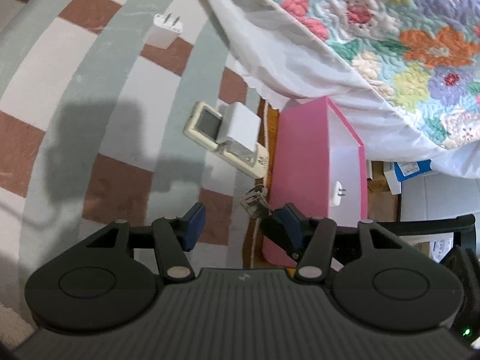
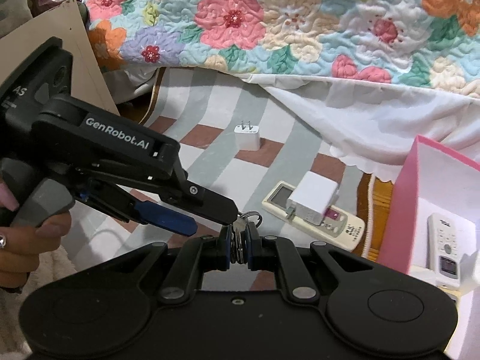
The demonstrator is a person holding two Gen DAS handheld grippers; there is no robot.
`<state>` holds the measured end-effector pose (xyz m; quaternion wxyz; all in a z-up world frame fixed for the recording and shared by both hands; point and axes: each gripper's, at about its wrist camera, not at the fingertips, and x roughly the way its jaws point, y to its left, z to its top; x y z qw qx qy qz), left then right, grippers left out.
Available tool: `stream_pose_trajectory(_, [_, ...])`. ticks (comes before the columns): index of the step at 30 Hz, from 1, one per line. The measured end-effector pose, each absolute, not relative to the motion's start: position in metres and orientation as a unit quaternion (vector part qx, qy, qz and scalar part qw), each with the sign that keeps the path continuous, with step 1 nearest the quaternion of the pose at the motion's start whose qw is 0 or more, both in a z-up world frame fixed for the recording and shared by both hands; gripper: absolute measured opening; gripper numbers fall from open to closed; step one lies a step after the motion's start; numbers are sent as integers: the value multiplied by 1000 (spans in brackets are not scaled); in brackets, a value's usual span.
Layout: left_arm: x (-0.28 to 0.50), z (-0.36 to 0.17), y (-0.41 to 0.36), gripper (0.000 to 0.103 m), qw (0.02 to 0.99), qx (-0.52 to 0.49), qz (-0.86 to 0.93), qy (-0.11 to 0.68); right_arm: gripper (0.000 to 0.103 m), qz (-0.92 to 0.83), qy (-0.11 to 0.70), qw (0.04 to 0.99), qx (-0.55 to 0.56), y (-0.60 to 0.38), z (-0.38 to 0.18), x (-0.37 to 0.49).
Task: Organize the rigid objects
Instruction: 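Lift the keys with the right gripper and carry them over the pink box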
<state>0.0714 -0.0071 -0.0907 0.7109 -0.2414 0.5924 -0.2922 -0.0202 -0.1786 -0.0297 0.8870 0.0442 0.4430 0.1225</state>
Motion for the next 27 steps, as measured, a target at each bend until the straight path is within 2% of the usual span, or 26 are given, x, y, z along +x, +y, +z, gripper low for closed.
stream_pose_trajectory(3, [67,-79,-14,40,714,-227,-303,589,12,112,447,886,47,-184,-21,-22])
stream_pose_trajectory(6, [62,-68,-24,38,719,-206,-313,586,12,102,449,886,44,-189,-13,-25])
stream_pose_trajectory(16, [41,-36,-63,37,715,-140,-349,589,12,72,430,899,35,-210,25,-45])
stream_pose_trajectory(27, [18,0,-116,38,729,-66,-400,551,12,32,420,906,35,-245,44,-71])
